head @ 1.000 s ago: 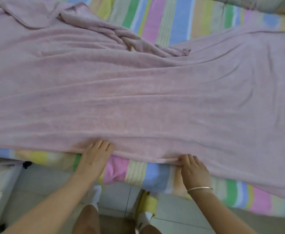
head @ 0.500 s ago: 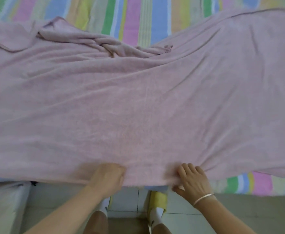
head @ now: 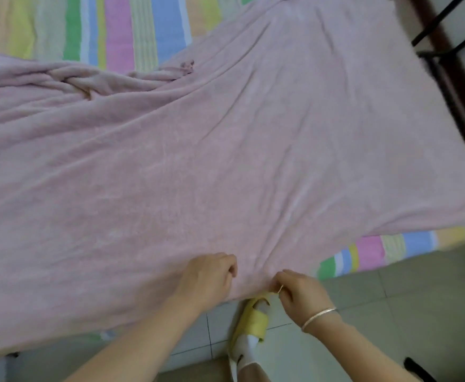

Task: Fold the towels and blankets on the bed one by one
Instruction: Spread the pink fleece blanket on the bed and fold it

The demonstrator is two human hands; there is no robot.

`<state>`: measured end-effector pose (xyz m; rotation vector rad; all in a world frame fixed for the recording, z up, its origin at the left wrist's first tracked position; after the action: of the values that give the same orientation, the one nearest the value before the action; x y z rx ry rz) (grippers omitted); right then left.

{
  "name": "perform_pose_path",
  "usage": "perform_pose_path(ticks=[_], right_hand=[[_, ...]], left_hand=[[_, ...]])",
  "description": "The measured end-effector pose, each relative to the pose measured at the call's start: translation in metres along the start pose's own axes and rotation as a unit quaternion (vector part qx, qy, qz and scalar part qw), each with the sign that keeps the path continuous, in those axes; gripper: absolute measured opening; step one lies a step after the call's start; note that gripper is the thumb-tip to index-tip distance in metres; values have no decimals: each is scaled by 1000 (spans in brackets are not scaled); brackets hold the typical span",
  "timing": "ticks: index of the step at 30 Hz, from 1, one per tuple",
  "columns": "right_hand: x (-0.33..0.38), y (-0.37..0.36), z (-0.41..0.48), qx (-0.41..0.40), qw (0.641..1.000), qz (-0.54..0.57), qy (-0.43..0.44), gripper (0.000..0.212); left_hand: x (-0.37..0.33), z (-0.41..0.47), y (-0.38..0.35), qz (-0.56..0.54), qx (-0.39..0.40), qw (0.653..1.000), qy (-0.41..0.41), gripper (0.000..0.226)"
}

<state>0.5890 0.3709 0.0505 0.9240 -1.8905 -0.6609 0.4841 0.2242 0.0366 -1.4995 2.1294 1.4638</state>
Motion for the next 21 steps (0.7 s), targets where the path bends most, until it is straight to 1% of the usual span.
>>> perform_pose_path(ticks=[1, 2, 3, 4, 5, 6, 7, 8, 9, 11, 13, 14, 15, 16, 17, 18, 19, 20, 21], right_hand=[[-32, 10, -4, -24, 993, 79, -89, 24], [-61, 20, -7, -62, 970, 166, -165, 27], [-94, 28, -12, -108, 931, 259, -233, 31], [-125, 33, -16, -152, 876, 358, -285, 31], [-151, 37, -18, -193, 808, 457, -317, 28], [-175, 39, -20, -227, 738, 540, -334, 28], [-192, 42, -21, -255, 677, 600, -341, 33], [-210, 46, -22, -277, 628, 640, -345, 37], [-225, 53, -22, -291, 591, 672, -339, 38], [-245, 63, -14, -291, 547, 716, -322, 41], [-272, 69, -10, -310, 497, 744, -323, 41], [-284, 71, -8, -328, 479, 744, -332, 38], [-293, 74, -9, -344, 469, 738, -342, 33], [-300, 77, -11, -353, 477, 718, -365, 25], [-307, 83, -17, -353, 494, 688, -397, 19], [-317, 86, -26, -360, 509, 660, -419, 17], [-323, 88, -35, -366, 519, 639, -434, 24], [-333, 85, -47, -363, 532, 612, -459, 32], [-339, 85, -60, -362, 556, 567, -488, 37]], left_hand=[[-11, 9, -4, 3, 4, 1000, -8, 34], [-20, 17, -8, 5, 7, 1000, -14, 34], [-32, 26, -12, 1, 6, 1000, -25, 32], [-43, 33, -16, -3, 9, 999, -31, 29], [-57, 41, -20, -4, 9, 999, -38, 25], [-73, 51, -23, -3, 6, 999, -47, 24], [-86, 59, -24, -6, -3, 998, -57, 25], [-101, 68, -26, -5, -10, 998, -65, 27], [-117, 78, -29, 2, -18, 997, -75, 26], [-141, 93, -31, 36, -48, 994, -95, 20], [-161, 112, -37, 59, -74, 991, -99, 17], [-165, 120, -39, 64, -83, 991, -88, 17], [-169, 129, -41, 69, -90, 990, -79, 18], [-171, 135, -43, 71, -94, 991, -67, 16], [-175, 142, -45, 73, -97, 991, -61, 14], [-179, 146, -47, 76, -103, 990, -57, 12], [-181, 148, -47, 80, -112, 989, -55, 11], [-186, 152, -48, 83, -113, 989, -48, 16], [-188, 153, -48, 85, -115, 989, -43, 22]])
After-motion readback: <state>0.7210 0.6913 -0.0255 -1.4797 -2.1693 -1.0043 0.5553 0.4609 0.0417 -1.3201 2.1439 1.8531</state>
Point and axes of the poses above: each hand's wrist, its own z-axis towards the middle knuckle, its own y-axis out of the back of the hand, x = y × z, the point moved 8 cm from there along z, towards the middle knuckle, and after that the axes turned 13 degrees about x, right-handed, at the moved point
